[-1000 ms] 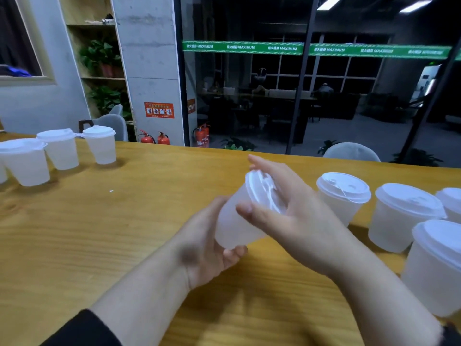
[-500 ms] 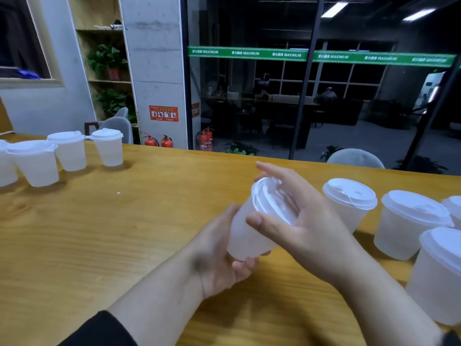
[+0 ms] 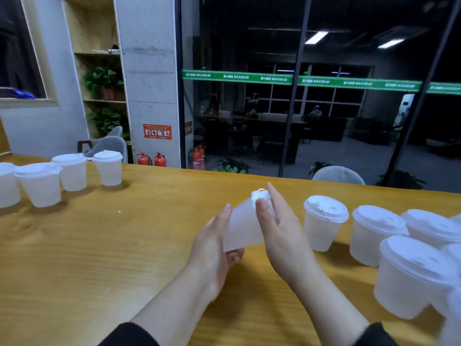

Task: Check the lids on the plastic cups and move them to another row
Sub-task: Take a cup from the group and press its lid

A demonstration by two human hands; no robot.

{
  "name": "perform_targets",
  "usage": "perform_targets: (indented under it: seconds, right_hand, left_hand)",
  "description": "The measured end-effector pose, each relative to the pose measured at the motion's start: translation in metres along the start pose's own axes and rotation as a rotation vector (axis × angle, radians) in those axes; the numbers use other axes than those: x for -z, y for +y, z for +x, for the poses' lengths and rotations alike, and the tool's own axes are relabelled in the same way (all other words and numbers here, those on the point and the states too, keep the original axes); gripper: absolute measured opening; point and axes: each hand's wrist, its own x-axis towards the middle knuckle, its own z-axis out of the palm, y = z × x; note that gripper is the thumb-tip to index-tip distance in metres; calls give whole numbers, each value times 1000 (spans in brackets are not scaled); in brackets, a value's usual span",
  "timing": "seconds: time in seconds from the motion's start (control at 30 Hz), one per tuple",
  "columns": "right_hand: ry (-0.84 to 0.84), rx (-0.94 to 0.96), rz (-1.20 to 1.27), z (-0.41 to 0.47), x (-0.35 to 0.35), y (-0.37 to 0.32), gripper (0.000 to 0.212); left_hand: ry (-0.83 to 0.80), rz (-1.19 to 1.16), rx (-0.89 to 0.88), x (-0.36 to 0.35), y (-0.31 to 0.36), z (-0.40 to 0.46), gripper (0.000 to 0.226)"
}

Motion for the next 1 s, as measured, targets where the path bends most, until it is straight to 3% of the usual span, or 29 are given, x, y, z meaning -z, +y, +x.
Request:
perform_targets:
  seconds: [0.13, 0.23, 0.43, 0.57, 0.77, 1.0]
  right_hand:
    - [8, -79, 83, -17, 11, -6, 72]
    - [57, -200, 390, -39, 23, -19, 44]
    - [132, -418, 1323, -97, 53, -72, 43]
    - [5, -405, 1664, -137, 74, -92, 53]
    - [-46, -387, 1799, -196, 98, -103, 56]
    - [-25, -444, 1745, -208, 115, -96, 61]
  left_hand:
    - [111, 78, -79, -4, 4, -16, 44]
    - [172, 259, -222, -26, 24, -42, 49]
    - [85, 1085, -687, -103, 95, -99, 43]
    - [-83, 1549, -784, -148, 122, -148, 41]
    - [-215, 1855, -781, -187, 110, -208, 49]
    - [-171, 1696, -786, -187, 98, -216, 44]
